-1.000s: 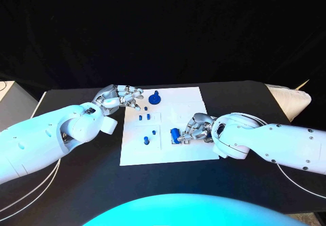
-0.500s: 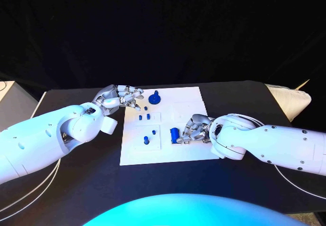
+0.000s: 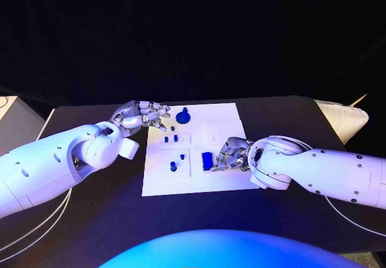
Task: Assemble the parts on the task board
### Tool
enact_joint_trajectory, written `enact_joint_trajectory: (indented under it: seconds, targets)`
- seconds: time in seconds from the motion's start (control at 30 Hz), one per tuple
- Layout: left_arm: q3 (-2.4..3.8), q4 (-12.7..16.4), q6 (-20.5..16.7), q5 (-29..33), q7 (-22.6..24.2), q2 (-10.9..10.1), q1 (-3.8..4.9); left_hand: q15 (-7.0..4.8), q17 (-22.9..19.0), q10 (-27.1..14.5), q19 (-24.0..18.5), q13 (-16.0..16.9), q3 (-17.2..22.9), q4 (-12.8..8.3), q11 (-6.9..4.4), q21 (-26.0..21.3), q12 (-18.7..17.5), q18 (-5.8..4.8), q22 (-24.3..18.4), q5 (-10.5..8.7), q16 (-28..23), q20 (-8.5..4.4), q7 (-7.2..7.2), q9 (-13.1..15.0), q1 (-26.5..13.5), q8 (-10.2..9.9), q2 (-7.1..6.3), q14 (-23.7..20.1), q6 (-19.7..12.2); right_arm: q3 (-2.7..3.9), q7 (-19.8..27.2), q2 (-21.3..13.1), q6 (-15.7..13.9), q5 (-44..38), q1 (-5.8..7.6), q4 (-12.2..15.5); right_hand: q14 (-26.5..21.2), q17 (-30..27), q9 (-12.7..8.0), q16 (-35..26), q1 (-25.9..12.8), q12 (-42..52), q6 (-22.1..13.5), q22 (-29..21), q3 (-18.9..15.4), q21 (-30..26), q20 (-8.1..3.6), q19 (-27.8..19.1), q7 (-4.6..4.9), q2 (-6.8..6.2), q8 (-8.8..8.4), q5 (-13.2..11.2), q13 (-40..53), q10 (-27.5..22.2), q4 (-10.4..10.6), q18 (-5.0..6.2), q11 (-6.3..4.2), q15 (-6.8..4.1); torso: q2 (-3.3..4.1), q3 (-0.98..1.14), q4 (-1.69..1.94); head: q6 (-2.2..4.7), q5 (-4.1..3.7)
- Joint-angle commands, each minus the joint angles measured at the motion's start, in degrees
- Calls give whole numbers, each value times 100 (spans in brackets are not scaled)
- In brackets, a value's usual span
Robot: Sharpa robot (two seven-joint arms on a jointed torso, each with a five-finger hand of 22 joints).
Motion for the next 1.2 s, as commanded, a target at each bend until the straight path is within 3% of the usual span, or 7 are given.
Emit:
enact_joint_trajectory:
  seconds: [0.03,0.3,0.53,0.63,0.87,0.97,1.2]
  targets:
    - [2,10,108,32,20,7,-4,0,-8,-40,-43,10,6,35,7,18,21,-8,12,11,-22,14,6,9,52,21,-1,-57,-20,1,73,1,36,-48,-10,17,597,1508,-7,25,78,-17,18,456,11,-4,-36,162,-21,-6,-14,1,963,202,-17,-67,-38,-42,0,0,0,1,3]
    - [2,8,106,32,23,3,-4,1,-10,-42,-48,10,8,34,8,22,21,-8,16,11,-23,14,7,9,57,21,0,-59,-21,1,317,-135,-354,-20,-15,101,596,1502,-33,22,-96,-42,31,455,-66,-41,-25,157,15,-163,-22,-41,948,190,59,-64,-9,-24,3,-1,6,1,1]
    - [2,3,106,32,29,4,-5,2,-13,-45,-55,10,8,34,9,24,21,-8,20,11,-25,15,8,8,61,20,-3,-62,-24,27,981,-411,-683,270,2,269,593,1488,-99,15,-238,-67,-136,434,-11,-133,6,138,96,-269,-140,-111,936,169,56,-55,55,23,-5,-1,-2,1,-7]
    - [2,0,106,32,32,4,-6,3,-16,-48,-63,10,7,35,10,26,21,-8,24,10,-29,17,10,8,62,18,-4,-68,-27,48,1303,-549,-727,503,34,355,592,1485,-131,13,-220,-58,-191,436,47,-143,23,136,124,-253,-199,-147,945,172,49,-55,81,45,-3,-1,-2,1,-10]
    - [2,0,116,30,63,0,-11,13,-53,-13,-152,25,-13,64,8,40,55,-8,57,7,-73,33,11,8,56,16,-23,-125,-37,91,1467,-1008,-422,846,220,481,595,1497,-280,19,-5,45,-334,466,205,-111,84,147,221,-170,-482,-119,1024,229,12,-63,164,116,-4,-12,-2,1,-55]
    - [2,7,108,28,74,0,-12,-7,-78,112,-199,74,-18,76,-23,72,154,4,96,8,-83,35,-1,11,79,19,-22,-128,-37,97,1300,-1169,-169,709,284,407,594,1492,-288,16,22,67,-316,466,213,-118,88,147,221,-175,-493,-121,1041,242,6,-62,164,118,-3,-20,-8,1,-73]
    - [3,29,77,19,79,0,-13,-22,-96,238,-225,219,-72,87,-33,178,399,14,194,4,-35,30,32,17,116,24,-42,-66,-57,91,718,-1414,285,-125,325,154,597,1508,-297,25,45,87,-123,519,208,4,91,169,181,-236,-479,-177,1056,258,28,-77,138,103,0,-5,-7,1,-137]
